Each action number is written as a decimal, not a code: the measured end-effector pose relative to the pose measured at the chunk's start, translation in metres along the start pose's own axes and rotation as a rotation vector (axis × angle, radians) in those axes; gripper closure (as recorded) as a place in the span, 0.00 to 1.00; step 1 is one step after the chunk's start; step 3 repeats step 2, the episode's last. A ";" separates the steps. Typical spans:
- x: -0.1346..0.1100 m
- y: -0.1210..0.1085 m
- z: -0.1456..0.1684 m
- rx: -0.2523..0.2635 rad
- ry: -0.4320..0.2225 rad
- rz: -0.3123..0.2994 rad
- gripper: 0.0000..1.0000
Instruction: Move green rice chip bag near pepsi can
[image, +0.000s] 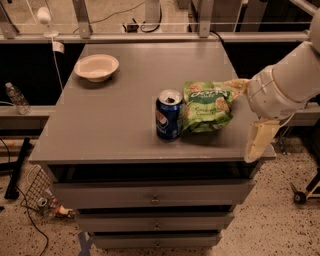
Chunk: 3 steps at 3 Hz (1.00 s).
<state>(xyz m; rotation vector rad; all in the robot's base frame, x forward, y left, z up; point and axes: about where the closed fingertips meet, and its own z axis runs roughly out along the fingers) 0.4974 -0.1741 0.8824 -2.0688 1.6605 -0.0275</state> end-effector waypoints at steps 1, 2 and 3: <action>0.041 0.012 -0.036 0.039 0.075 0.092 0.00; 0.088 0.028 -0.072 0.074 0.158 0.208 0.00; 0.088 0.028 -0.072 0.074 0.158 0.208 0.00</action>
Offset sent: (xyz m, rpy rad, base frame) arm -0.0416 -0.1840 0.0444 -0.0964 -0.0212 -0.4432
